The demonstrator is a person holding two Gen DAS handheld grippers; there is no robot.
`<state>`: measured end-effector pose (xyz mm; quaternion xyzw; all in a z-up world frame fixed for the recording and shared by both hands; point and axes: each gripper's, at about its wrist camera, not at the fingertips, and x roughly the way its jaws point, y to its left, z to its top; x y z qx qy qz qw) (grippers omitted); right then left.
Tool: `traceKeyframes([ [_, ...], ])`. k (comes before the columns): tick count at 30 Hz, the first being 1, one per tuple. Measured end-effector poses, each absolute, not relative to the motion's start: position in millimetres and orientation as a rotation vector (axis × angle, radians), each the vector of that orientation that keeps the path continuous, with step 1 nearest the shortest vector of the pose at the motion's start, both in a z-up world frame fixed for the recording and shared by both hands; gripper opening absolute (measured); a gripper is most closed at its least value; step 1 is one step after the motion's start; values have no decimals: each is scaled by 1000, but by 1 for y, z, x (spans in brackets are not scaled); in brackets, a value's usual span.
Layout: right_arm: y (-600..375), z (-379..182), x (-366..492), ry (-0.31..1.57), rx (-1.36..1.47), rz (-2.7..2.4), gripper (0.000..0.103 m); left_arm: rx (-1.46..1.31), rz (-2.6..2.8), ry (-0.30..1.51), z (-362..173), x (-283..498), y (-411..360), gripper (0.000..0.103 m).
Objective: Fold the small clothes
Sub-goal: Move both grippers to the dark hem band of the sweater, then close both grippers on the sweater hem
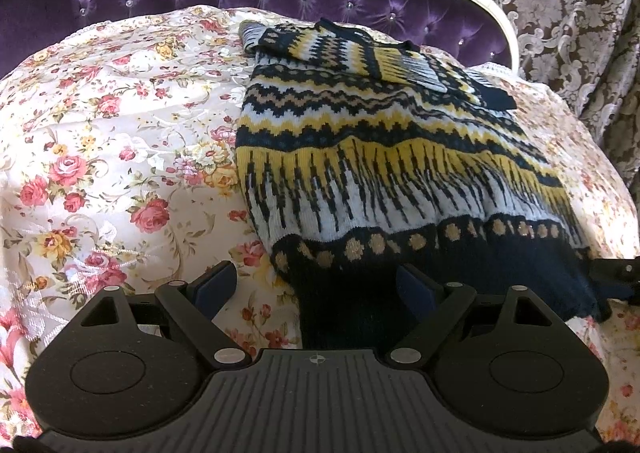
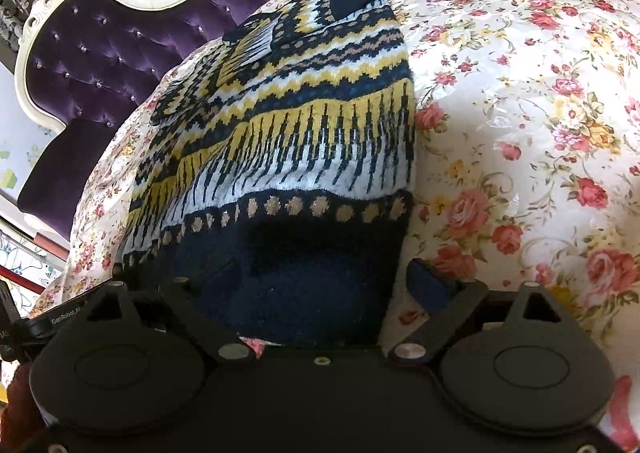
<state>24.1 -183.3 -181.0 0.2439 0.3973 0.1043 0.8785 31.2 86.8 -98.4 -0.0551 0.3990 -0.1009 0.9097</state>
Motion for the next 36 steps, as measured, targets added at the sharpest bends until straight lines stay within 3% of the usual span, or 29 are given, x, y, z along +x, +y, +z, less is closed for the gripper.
traceKeyframes([
  [6, -183, -181, 23, 823, 517, 222, 89, -118, -218, 838, -100, 33, 88, 87],
  [12, -183, -181, 21, 811, 517, 209, 73, -128, -221, 834, -100, 32, 89, 86],
  [16, -184, -180, 19, 789, 508, 190, 37, -142, -234, 837, -99, 30, 90, 85],
  [17, -184, -180, 19, 786, 503, 185, 36, -145, -238, 836, -99, 29, 90, 85],
  [21, -183, -178, 17, 772, 490, 177, 28, -158, -269, 826, -98, 27, 89, 66],
  [23, -184, -177, 15, 756, 493, 175, 17, -165, -277, 821, -97, 27, 89, 51],
  [25, -185, -177, 14, 744, 494, 181, 16, -166, -270, 813, -98, 26, 90, 26],
  [28, -185, -175, 12, 728, 494, 190, 15, -206, -261, 799, -98, 25, 95, 8],
  [36, -199, -161, 3, 641, 613, 245, 14, -293, -268, 725, -81, 17, 108, 5],
])
